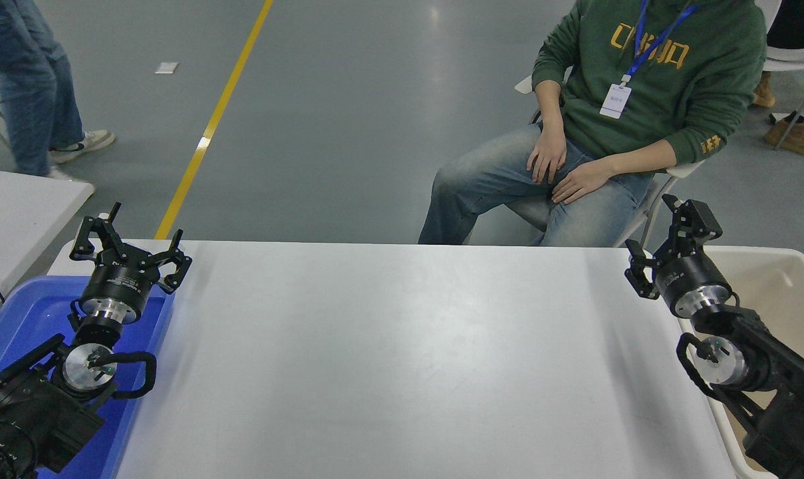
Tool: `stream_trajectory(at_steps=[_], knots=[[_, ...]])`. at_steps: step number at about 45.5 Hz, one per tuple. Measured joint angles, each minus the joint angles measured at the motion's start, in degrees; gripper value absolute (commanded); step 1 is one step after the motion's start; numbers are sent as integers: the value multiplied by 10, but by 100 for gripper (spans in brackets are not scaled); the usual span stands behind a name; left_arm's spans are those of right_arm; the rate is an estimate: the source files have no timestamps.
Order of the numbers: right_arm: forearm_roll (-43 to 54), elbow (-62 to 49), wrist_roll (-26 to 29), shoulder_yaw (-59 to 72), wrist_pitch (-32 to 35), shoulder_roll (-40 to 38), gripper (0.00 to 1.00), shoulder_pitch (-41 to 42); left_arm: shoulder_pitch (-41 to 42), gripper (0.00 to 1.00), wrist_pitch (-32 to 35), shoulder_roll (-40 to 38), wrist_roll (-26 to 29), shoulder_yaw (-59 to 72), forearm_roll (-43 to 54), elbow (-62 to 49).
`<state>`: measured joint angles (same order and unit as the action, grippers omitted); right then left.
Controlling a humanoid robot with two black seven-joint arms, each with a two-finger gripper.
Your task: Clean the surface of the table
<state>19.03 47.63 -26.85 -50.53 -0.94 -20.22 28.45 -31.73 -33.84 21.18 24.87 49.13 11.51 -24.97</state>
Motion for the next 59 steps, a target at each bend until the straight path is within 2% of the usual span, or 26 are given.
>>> stream_trajectory(at_steps=[27,43,59], knots=[[-25,-175,-98,0,46,120,100,46,0,100,0,0,0,0,0,0],[-64,-242,-100,8,54,142,100,73,0,100,0,0,0,0,0,0],[-91,-258,-99,11,56,147,100,79,0,100,0,0,0,0,0,0]])
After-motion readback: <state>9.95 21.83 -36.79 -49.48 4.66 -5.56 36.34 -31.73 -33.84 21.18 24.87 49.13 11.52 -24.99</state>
